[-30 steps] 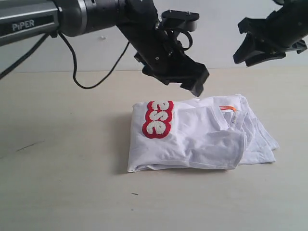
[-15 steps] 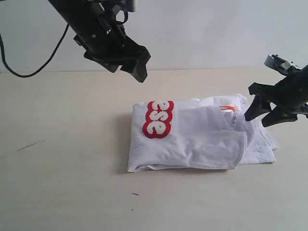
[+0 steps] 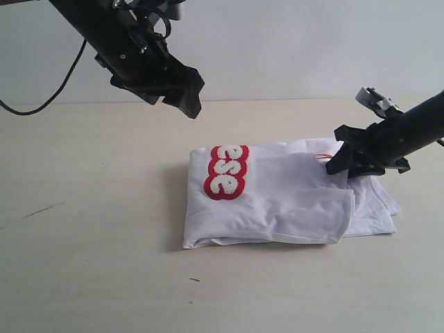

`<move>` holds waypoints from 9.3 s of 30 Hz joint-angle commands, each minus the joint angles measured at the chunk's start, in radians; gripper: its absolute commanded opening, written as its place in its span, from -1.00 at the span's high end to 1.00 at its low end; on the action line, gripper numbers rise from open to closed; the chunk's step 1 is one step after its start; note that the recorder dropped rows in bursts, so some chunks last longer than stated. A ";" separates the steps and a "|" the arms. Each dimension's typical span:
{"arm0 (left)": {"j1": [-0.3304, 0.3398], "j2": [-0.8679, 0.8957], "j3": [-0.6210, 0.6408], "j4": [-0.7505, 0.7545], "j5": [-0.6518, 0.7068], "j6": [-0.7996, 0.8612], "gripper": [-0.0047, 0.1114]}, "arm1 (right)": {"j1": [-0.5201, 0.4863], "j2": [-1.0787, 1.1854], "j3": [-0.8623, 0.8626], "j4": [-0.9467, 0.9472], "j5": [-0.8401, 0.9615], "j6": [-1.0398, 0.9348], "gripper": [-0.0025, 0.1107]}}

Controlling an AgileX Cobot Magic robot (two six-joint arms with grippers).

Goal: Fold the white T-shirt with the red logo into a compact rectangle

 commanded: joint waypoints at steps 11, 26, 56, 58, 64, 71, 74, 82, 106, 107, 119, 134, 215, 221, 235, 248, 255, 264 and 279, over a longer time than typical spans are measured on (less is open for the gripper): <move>0.014 -0.006 0.002 -0.002 -0.014 0.017 -0.36 | 0.034 -0.195 -0.105 -0.096 -0.006 -0.096 0.96; 0.014 -0.006 0.078 -0.085 -0.017 0.108 -0.36 | 0.038 -0.241 -0.112 -0.767 -0.217 0.396 0.83; 0.016 -0.055 0.233 -0.153 -0.128 0.188 -0.36 | -0.062 -0.039 -0.062 -0.574 -0.044 0.508 -0.18; 0.016 -0.060 0.238 -0.153 -0.130 0.188 -0.36 | -0.062 -0.022 -0.062 -0.481 -0.076 0.437 -0.14; 0.016 -0.061 0.238 -0.153 -0.130 0.188 -0.36 | -0.054 -0.006 -0.062 -0.327 -0.071 0.241 0.44; 0.016 -0.061 0.238 -0.154 -0.132 0.188 -0.36 | -0.018 -0.075 -0.075 -0.272 -0.024 0.106 0.96; 0.016 -0.061 0.238 -0.154 -0.134 0.188 -0.36 | 0.014 -0.174 -0.120 -0.367 -0.031 0.175 0.96; 0.016 -0.061 0.238 -0.154 -0.139 0.189 -0.36 | 0.015 -0.250 -0.140 -1.007 -0.078 0.716 0.96; 0.012 -0.072 0.244 -0.066 -0.126 0.218 0.81 | 0.023 -0.136 -0.159 -0.465 -0.090 0.347 0.96; 0.012 -0.075 0.253 -0.066 -0.126 0.223 0.90 | 0.028 -0.127 -0.159 -0.482 -0.095 0.347 0.96; 0.015 -0.130 0.346 -0.066 -0.196 0.211 0.92 | 0.206 0.067 -0.159 -0.565 -0.176 0.447 0.96; 0.025 -0.219 0.360 -0.068 -0.189 0.169 0.92 | 0.559 0.098 -0.159 -0.509 -0.194 0.552 0.96; 0.182 -0.531 0.631 -0.344 -0.425 0.294 0.92 | 0.427 -0.589 0.185 -0.674 -0.449 0.611 0.96; 0.182 -0.790 0.719 -0.407 -0.507 0.334 0.92 | 0.427 -0.834 0.299 -0.671 -0.509 0.619 0.96; 0.182 -1.485 0.900 -0.429 -0.614 0.330 0.92 | 0.427 -1.468 0.524 -0.644 -0.547 0.645 0.96; 0.182 -1.936 1.017 -0.432 -0.693 0.232 0.92 | 0.427 -2.064 0.674 -0.648 -0.539 0.648 0.96; 0.182 -1.936 1.003 -0.441 -0.685 0.145 0.92 | 0.427 -2.200 0.673 -0.692 -0.529 0.645 0.96; 0.182 -1.936 1.003 -0.423 -0.685 0.147 0.92 | 0.427 -2.200 0.673 -0.695 -0.407 0.645 0.96; 0.249 -1.936 1.098 -0.231 -0.743 -0.060 0.92 | 0.427 -2.200 0.673 -0.693 -0.407 0.645 0.96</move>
